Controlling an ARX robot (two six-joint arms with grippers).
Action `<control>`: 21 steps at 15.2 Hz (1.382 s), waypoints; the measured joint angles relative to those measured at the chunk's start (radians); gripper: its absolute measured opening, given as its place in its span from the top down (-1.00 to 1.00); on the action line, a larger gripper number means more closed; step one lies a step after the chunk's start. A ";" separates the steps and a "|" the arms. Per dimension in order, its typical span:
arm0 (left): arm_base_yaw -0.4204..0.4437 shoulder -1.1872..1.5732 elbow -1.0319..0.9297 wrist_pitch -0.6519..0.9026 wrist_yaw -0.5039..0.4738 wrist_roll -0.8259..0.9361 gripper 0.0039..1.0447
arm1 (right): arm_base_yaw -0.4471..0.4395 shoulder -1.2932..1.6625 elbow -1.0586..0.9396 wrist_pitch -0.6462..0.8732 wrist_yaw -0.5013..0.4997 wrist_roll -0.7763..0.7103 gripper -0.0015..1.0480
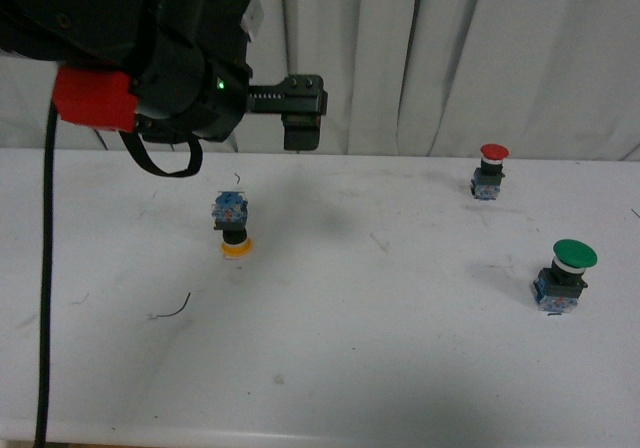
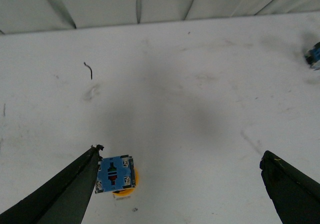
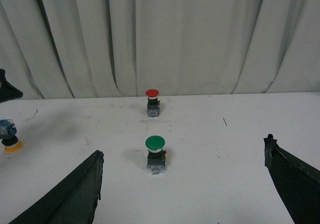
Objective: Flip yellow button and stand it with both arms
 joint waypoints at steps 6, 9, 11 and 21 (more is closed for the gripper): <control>0.066 0.175 0.185 -0.197 -0.042 0.015 -0.88 | 0.000 0.000 0.000 0.000 0.000 0.000 -0.87; 0.069 0.201 0.222 -0.240 -0.021 -0.027 -0.88 | 0.000 0.000 0.000 0.000 0.000 0.000 -0.87; 0.064 0.221 0.224 -0.253 -0.013 -0.032 -0.88 | 0.000 0.000 0.000 0.000 0.000 0.000 -0.87; 0.066 0.277 0.245 -0.267 -0.018 -0.031 -0.54 | 0.000 0.000 0.000 0.000 0.000 0.000 -0.87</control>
